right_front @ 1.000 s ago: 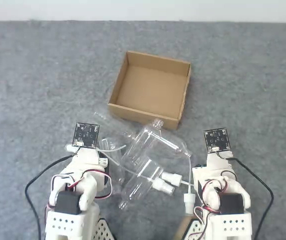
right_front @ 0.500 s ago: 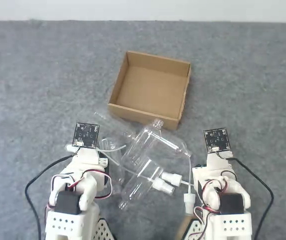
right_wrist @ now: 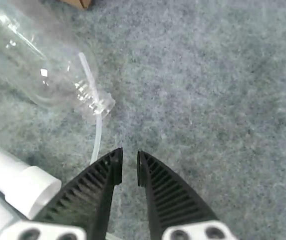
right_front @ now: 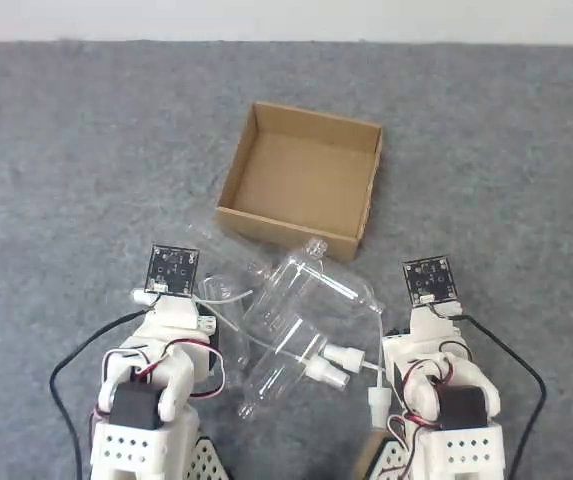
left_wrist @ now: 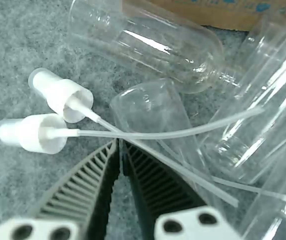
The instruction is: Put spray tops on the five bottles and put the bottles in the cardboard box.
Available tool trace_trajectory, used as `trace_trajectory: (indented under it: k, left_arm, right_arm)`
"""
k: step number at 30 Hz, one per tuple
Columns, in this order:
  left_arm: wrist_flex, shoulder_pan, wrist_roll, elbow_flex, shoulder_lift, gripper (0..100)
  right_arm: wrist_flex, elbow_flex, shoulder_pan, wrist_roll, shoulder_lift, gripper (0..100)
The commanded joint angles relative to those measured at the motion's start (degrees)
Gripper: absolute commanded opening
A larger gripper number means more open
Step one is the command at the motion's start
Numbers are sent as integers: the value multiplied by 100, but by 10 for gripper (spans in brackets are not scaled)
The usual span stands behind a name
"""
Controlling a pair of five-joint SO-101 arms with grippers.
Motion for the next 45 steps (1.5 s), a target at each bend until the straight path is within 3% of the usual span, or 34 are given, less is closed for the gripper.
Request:
trace_trajectory:
  k: [1, 32, 37, 42, 45]
  left_arm:
    - [0, 18, -26, -57, -97, 12]
    - [0, 18, -26, -57, -97, 12]
    - [0, 18, -26, -57, -97, 12]
    - [0, 18, -26, -57, -97, 12]
    - [0, 18, -26, -57, -97, 12]
  right_arm:
    - [22, -396, 13, 88, -84, 9]
    - [224, -5011, -40, -396, -13, 6]
    - [233, -5591, -57, -404, 541, 6]
    - [681, -6110, -778, -457, 1789, 6]
    - [831, -6312, -1235, -897, 2387, 7]
